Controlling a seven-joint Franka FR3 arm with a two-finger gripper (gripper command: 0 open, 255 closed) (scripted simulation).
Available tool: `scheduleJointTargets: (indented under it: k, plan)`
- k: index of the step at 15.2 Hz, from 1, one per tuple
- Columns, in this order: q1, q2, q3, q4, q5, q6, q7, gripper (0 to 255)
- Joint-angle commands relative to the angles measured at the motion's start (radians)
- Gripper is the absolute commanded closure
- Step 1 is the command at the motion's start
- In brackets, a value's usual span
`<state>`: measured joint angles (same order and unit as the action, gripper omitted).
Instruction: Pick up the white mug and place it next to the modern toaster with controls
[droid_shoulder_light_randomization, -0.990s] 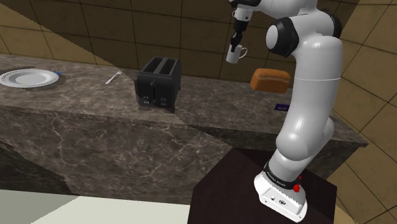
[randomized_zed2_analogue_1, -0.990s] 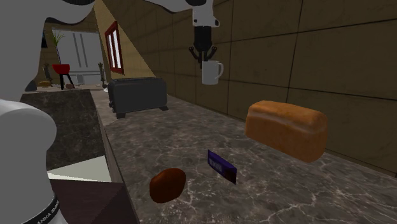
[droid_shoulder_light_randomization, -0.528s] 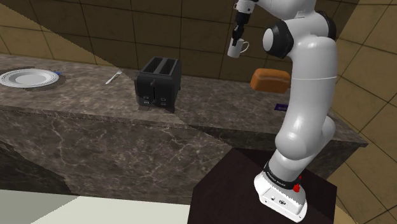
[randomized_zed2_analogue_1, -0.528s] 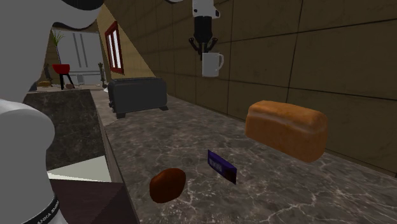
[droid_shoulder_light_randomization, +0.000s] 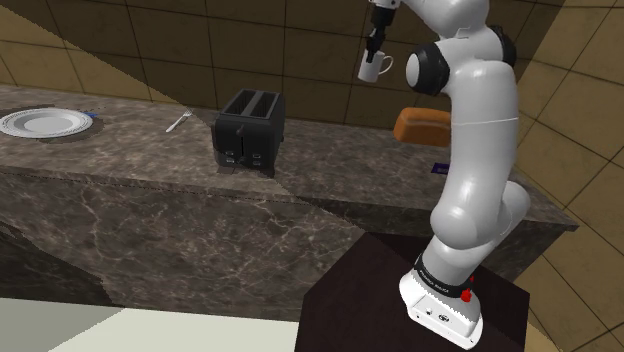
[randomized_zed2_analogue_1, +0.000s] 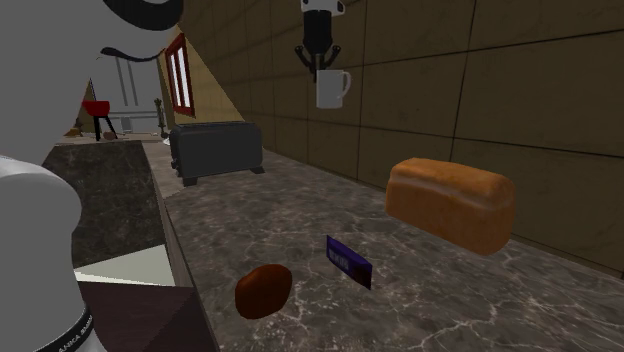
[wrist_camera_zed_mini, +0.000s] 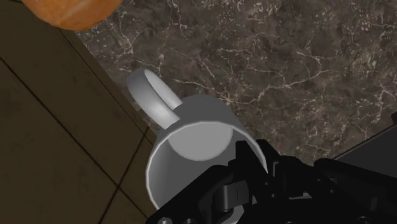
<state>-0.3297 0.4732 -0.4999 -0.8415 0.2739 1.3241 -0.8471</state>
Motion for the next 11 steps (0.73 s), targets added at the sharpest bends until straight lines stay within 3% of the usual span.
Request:
scheduleJointTargets:
  k: [1,6,11]
  plan:
    - [0.048,-0.036,0.002,-0.048,-0.02,0.016,0.033,255]
    - [0.182,-0.125,0.02,-0.179,-0.077,0.069,0.143,255]
    - [0.286,-0.168,0.05,-0.237,-0.113,0.094,0.258,255]
